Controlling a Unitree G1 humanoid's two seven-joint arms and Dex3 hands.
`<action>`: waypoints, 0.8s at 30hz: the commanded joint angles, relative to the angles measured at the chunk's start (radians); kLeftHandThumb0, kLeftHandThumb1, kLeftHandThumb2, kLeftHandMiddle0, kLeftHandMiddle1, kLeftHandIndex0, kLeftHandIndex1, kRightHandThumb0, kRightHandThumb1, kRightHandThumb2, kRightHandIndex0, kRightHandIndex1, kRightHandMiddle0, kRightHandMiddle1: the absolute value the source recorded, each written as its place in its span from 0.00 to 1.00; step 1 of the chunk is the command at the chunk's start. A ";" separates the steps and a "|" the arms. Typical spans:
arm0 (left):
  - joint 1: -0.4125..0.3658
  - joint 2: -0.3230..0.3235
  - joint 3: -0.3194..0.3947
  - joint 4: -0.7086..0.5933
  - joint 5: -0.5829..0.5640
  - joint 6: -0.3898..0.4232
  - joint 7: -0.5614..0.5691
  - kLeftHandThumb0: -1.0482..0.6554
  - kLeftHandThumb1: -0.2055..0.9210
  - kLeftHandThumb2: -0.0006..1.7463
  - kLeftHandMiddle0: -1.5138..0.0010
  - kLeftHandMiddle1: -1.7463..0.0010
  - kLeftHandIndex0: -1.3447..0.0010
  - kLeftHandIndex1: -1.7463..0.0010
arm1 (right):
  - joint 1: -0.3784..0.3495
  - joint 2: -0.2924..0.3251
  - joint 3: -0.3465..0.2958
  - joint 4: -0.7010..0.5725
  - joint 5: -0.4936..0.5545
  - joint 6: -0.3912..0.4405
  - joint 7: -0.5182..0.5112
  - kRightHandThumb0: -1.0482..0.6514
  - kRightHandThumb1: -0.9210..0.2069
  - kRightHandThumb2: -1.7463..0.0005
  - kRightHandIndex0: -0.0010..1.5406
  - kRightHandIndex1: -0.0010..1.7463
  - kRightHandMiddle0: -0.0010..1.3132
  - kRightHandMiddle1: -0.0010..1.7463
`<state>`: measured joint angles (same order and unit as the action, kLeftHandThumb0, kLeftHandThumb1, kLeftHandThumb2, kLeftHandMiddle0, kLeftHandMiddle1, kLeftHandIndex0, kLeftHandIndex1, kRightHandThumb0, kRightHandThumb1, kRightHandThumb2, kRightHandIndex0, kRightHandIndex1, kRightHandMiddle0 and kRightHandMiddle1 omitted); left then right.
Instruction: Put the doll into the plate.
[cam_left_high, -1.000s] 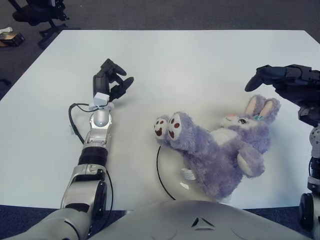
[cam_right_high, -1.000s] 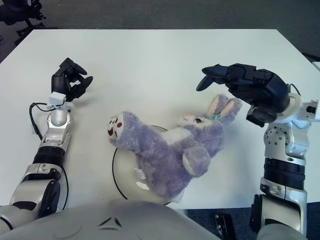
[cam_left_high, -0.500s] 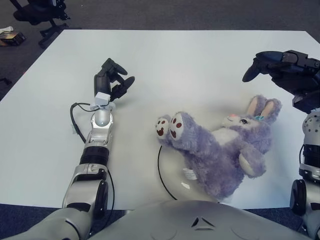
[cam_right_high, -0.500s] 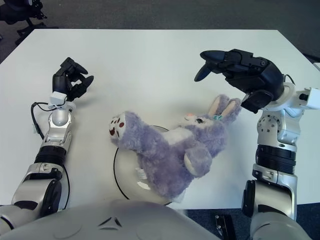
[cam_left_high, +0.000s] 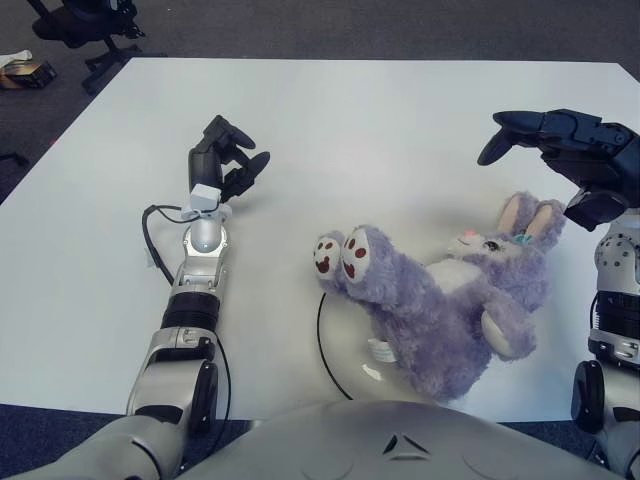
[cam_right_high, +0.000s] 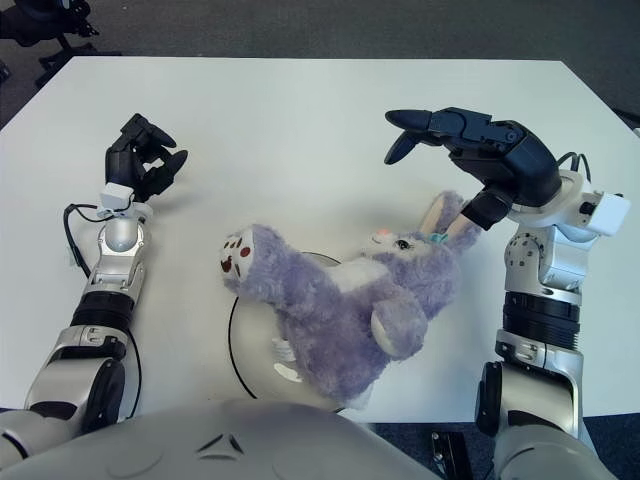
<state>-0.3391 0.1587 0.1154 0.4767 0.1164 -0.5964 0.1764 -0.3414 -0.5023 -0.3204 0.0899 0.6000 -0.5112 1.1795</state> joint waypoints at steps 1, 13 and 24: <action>0.054 -0.016 -0.009 0.034 -0.001 -0.003 -0.003 0.59 1.00 0.03 0.46 0.00 0.52 0.00 | -0.025 -0.010 0.006 0.023 -0.021 -0.039 0.002 0.11 0.00 0.47 0.18 0.00 0.31 0.00; 0.063 -0.019 -0.010 0.018 -0.002 -0.001 -0.005 0.59 1.00 0.03 0.46 0.00 0.52 0.00 | -0.269 -0.215 0.164 0.301 -0.276 -0.030 0.107 0.08 0.00 0.62 0.07 0.00 0.19 0.00; 0.066 -0.021 -0.012 0.008 0.000 0.001 -0.006 0.60 1.00 0.03 0.47 0.00 0.52 0.00 | -0.204 -0.206 0.134 0.279 -0.188 -0.056 0.123 0.08 0.00 0.67 0.08 0.00 0.18 0.00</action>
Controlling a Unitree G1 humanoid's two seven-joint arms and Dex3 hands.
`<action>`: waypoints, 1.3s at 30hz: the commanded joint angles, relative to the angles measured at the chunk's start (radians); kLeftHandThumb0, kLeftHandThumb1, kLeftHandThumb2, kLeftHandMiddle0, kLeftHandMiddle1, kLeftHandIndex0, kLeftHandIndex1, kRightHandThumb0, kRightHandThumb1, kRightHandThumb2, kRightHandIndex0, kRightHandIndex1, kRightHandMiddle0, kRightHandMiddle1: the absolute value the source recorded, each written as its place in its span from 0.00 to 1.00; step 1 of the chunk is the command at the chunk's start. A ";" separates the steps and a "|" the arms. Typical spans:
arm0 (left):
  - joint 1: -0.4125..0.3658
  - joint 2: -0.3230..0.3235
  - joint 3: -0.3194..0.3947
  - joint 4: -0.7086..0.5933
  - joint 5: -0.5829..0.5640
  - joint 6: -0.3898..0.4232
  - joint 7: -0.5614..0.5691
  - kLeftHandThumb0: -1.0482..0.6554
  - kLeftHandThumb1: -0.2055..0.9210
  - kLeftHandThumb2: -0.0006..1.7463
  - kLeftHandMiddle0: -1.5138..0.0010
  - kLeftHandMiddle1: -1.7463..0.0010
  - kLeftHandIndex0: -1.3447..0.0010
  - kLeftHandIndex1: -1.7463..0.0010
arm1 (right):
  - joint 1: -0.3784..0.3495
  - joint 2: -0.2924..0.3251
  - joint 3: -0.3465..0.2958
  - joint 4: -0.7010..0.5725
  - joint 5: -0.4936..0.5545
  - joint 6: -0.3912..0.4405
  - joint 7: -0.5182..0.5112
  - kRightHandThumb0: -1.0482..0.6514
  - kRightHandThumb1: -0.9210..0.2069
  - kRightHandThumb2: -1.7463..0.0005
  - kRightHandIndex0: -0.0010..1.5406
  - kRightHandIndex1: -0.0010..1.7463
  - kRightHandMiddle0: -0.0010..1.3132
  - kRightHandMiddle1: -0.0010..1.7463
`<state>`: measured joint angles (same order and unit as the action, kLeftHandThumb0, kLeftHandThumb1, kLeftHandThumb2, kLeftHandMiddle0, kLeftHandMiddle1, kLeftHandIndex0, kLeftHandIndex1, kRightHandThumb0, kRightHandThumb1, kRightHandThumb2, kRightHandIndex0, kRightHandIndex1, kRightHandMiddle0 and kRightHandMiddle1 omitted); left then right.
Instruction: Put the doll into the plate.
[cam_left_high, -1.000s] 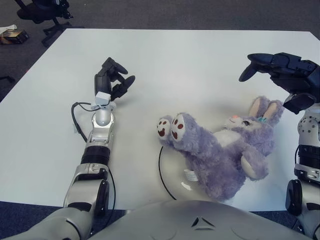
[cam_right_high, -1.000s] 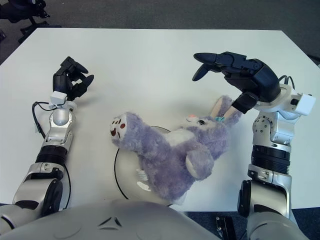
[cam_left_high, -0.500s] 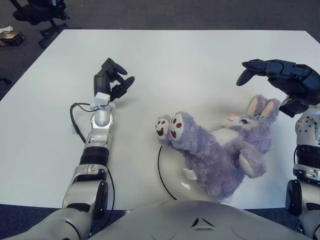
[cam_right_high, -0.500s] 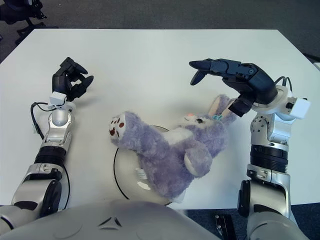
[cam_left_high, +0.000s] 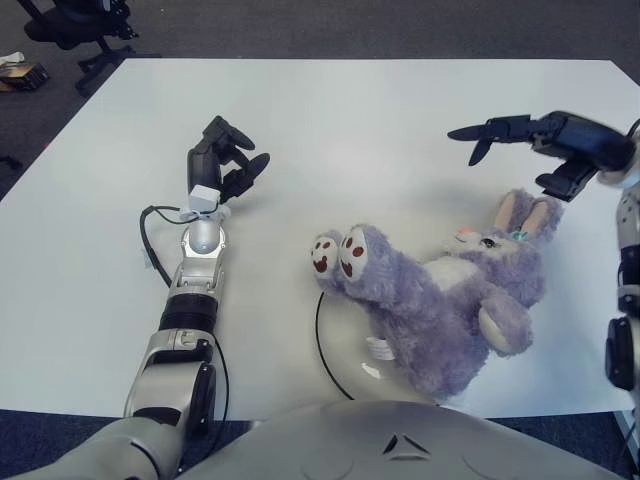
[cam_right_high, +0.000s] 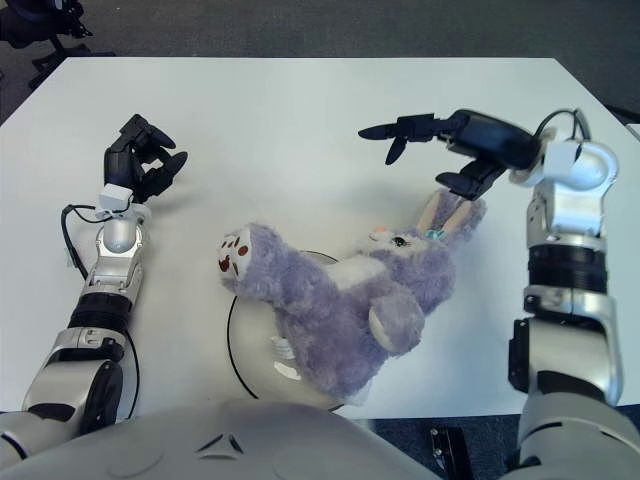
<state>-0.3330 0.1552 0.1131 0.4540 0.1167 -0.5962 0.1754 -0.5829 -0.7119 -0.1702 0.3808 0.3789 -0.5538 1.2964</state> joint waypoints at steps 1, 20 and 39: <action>0.060 -0.017 -0.010 0.030 0.000 0.001 -0.005 0.60 1.00 0.03 0.47 0.00 0.52 0.00 | 0.040 0.004 -0.016 -0.013 0.035 -0.014 0.005 0.08 0.00 0.67 0.08 0.00 0.18 0.00; 0.070 -0.017 -0.011 0.010 0.002 0.010 -0.004 0.60 1.00 0.03 0.48 0.00 0.52 0.00 | -0.016 -0.032 0.001 0.077 0.097 -0.083 0.175 0.08 0.00 0.67 0.11 0.01 0.18 0.00; 0.067 -0.015 -0.011 0.014 -0.001 0.013 -0.007 0.59 1.00 0.03 0.48 0.00 0.52 0.00 | -0.056 -0.088 0.008 0.115 0.166 -0.131 0.318 0.07 0.00 0.66 0.10 0.00 0.18 0.00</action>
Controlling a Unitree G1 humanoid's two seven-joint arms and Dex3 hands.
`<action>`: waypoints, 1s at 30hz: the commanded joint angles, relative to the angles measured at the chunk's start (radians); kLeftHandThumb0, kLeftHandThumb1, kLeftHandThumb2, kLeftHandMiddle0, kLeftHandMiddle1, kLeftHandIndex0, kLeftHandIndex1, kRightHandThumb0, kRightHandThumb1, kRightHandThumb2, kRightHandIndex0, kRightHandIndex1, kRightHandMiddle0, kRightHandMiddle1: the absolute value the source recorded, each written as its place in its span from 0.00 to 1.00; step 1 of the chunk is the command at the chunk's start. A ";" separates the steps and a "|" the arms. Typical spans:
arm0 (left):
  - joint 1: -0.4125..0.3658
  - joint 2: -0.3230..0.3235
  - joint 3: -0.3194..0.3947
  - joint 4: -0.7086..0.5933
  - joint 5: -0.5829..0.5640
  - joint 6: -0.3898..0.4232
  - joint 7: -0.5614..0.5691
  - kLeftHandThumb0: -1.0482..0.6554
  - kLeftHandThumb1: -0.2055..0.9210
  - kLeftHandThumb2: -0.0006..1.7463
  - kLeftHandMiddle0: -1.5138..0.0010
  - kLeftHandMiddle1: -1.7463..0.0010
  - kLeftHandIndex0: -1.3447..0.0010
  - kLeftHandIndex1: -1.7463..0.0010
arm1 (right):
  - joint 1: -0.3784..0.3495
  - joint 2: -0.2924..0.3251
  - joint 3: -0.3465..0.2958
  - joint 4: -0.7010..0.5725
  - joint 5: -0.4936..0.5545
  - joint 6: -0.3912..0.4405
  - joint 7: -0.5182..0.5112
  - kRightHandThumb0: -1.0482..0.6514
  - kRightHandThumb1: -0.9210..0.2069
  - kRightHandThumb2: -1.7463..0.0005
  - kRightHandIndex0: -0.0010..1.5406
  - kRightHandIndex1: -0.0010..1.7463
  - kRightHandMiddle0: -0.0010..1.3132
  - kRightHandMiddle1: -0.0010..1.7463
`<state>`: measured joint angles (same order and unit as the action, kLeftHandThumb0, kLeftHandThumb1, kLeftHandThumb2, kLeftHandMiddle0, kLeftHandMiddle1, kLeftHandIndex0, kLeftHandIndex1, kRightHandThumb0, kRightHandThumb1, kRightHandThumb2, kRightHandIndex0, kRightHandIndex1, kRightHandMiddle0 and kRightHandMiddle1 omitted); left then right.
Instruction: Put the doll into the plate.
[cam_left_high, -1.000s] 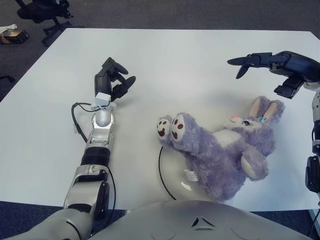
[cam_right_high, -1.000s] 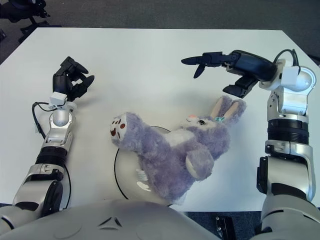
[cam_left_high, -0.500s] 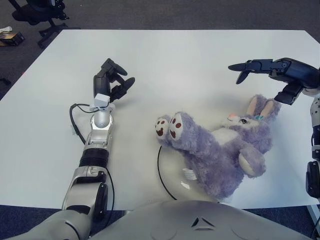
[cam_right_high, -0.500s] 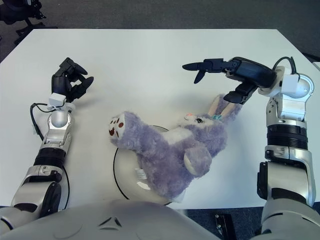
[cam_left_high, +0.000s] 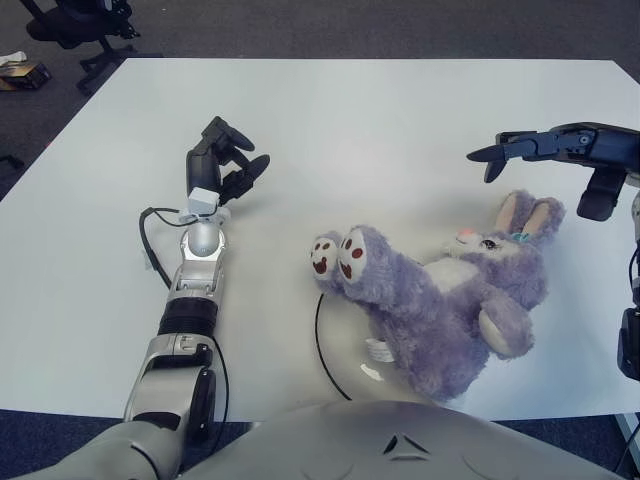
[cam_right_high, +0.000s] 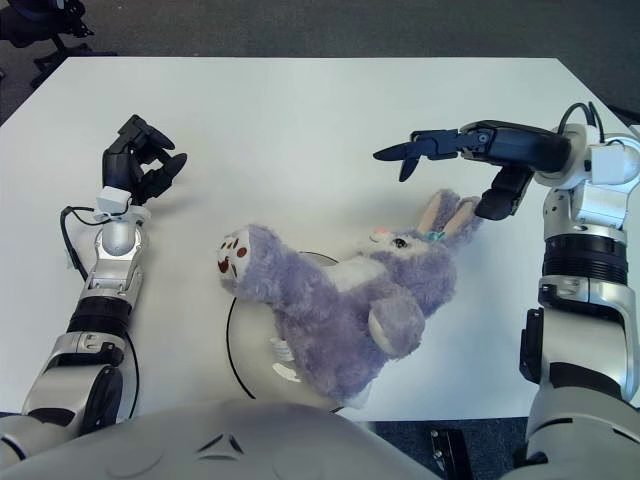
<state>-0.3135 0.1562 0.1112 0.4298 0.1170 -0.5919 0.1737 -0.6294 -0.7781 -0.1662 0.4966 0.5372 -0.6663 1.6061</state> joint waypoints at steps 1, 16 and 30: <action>0.046 -0.016 -0.009 0.040 -0.001 0.009 -0.005 0.59 1.00 0.03 0.48 0.00 0.52 0.00 | -0.008 -0.019 -0.003 0.000 -0.002 -0.026 0.007 0.07 0.00 0.66 0.09 0.00 0.17 0.00; 0.040 -0.014 -0.006 0.056 -0.004 0.000 -0.006 0.59 1.00 0.03 0.48 0.00 0.52 0.00 | 0.077 -0.029 -0.029 -0.062 -0.572 -0.198 -0.546 0.08 0.00 0.54 0.08 0.00 0.15 0.00; 0.040 -0.010 -0.006 0.059 -0.006 -0.003 -0.008 0.59 1.00 0.03 0.48 0.00 0.52 0.00 | 0.066 -0.078 0.019 0.003 -0.901 -0.224 -0.959 0.20 0.00 0.57 0.14 0.01 0.23 0.03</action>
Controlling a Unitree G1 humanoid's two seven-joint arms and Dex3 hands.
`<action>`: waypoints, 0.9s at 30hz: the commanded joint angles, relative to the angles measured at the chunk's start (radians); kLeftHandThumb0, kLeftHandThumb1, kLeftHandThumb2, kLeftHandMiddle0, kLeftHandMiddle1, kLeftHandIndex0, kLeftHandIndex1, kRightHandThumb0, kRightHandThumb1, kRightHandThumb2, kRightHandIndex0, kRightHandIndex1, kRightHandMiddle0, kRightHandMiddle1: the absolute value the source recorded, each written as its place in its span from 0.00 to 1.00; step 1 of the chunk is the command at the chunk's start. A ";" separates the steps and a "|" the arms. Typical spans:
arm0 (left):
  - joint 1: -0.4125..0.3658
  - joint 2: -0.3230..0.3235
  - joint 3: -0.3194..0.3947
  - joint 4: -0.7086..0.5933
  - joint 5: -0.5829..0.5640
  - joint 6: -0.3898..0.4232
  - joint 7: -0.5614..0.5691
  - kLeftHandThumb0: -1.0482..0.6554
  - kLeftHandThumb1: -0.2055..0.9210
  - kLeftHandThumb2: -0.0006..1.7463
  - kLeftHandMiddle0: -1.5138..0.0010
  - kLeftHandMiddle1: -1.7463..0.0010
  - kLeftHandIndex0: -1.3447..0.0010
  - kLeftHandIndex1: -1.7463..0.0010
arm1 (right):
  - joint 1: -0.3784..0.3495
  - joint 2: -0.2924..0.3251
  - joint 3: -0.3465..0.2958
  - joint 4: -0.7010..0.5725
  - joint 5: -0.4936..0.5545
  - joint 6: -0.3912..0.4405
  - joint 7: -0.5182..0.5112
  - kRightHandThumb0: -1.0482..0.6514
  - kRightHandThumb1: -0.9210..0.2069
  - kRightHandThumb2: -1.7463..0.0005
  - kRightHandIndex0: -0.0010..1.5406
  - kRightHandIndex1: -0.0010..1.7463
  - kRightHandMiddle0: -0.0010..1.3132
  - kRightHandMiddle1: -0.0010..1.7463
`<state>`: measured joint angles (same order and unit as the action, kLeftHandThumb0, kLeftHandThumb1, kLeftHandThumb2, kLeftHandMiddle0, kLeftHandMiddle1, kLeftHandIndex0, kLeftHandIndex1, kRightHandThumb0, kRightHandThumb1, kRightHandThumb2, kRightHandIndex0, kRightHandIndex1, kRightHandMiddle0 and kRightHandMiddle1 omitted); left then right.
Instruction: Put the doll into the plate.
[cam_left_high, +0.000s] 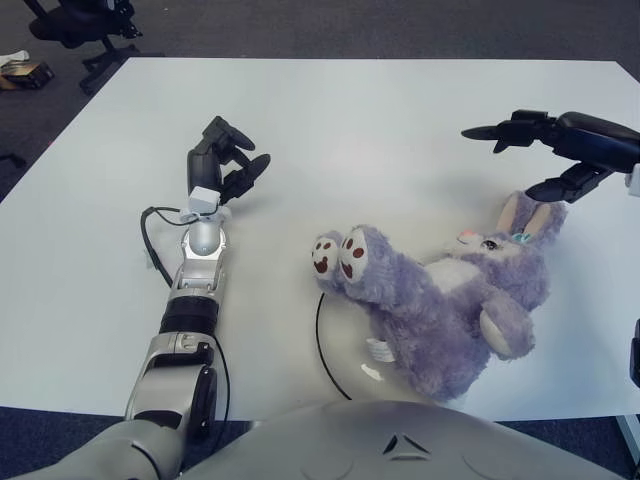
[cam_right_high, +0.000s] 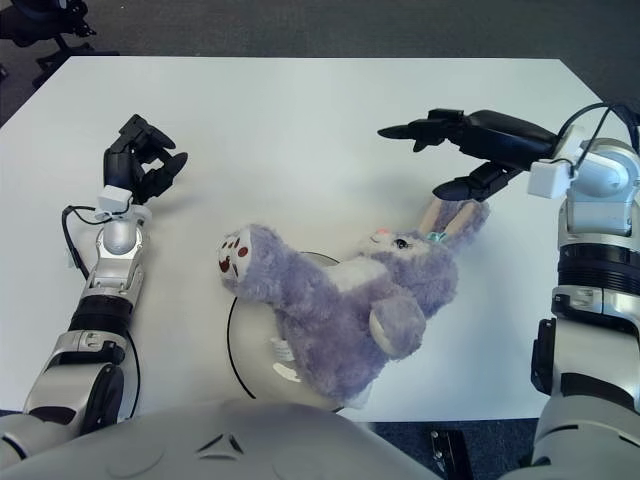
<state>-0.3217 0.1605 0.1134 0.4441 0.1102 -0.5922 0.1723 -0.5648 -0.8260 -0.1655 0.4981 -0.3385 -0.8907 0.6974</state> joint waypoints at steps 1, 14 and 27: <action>0.049 -0.015 -0.009 0.044 0.002 -0.003 -0.005 0.59 1.00 0.03 0.48 0.00 0.52 0.00 | 0.018 -0.008 0.016 -0.005 -0.067 0.081 -0.111 0.20 0.00 0.57 0.14 0.01 0.23 0.03; 0.055 -0.012 -0.010 0.039 0.007 -0.002 0.001 0.59 1.00 0.03 0.48 0.00 0.52 0.00 | 0.044 0.059 0.091 0.079 -0.114 0.356 -0.361 0.24 0.00 0.60 0.29 0.02 0.31 0.03; 0.058 -0.012 -0.010 0.039 0.011 -0.004 0.004 0.59 1.00 0.04 0.48 0.00 0.52 0.00 | 0.007 0.073 0.157 0.224 -0.101 0.418 -0.447 0.31 0.00 0.68 0.33 0.02 0.36 0.05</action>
<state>-0.3172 0.1644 0.1124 0.4408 0.1124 -0.5941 0.1731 -0.5287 -0.7500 -0.0207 0.7139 -0.4512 -0.4761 0.2699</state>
